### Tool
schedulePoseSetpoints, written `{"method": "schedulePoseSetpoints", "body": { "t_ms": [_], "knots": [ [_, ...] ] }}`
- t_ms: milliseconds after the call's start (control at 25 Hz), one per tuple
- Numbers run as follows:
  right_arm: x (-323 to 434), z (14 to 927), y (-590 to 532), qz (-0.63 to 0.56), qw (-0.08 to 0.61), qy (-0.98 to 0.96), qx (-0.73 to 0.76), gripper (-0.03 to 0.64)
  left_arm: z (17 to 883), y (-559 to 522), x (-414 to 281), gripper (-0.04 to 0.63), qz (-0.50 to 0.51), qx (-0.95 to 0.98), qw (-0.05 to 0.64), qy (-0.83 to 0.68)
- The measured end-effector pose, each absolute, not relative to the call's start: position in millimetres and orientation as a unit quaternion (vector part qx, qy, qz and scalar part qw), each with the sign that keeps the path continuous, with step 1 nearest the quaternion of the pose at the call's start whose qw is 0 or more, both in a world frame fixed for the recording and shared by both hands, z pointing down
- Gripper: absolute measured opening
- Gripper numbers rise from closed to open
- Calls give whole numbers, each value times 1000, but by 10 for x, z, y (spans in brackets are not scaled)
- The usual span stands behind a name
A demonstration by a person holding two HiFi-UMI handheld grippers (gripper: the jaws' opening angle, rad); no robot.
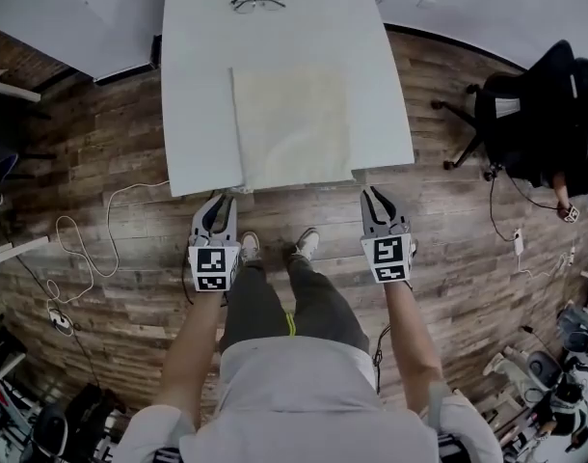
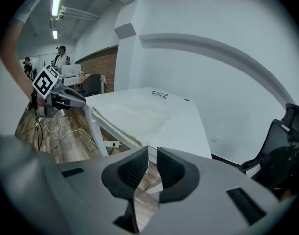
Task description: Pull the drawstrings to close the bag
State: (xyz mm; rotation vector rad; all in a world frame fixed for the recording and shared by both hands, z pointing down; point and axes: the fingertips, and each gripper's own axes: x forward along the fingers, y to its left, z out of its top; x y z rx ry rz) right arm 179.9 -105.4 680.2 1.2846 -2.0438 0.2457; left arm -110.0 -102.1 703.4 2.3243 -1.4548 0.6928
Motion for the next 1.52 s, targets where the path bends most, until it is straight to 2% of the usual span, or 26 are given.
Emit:
{"method": "schedulePoseSetpoints", "body": {
  "t_ms": [160,440,720,960,1040,1120,1160,1280,1520],
  "knots": [
    [1790,7189,-1196,96,366,-797,471,49,7455,-1084,-1221,112,251,796,195,-516],
    [1760,7656,-1315,105,377,-804,448,120,7849,-1231,-1105,135,231,793,218,-521],
    [1728,7978,-1432,117,370,-805,449,132,8148,-1328,-1059,138,202,789,232,-531],
    [1672,8082,-1484,122,355,-812,447,132,8131,-1335,-1049,147,92,796,274,-532],
    [1628,8111,-1509,120,350,-817,443,128,8122,-1347,-1062,147,62,798,285,-527],
    [1598,8124,-1529,115,345,-821,440,58,8130,-1362,-1051,147,46,801,290,-522],
    [1589,8116,-1519,113,341,-823,440,47,8149,-1353,-1028,148,45,802,295,-518],
    [1557,8018,-1434,119,322,-828,443,37,8254,-1306,-949,204,53,807,314,-498],
    [1604,7650,-1223,118,294,-833,454,36,8261,-1392,-916,233,-5,806,346,-481]
  ]
}}
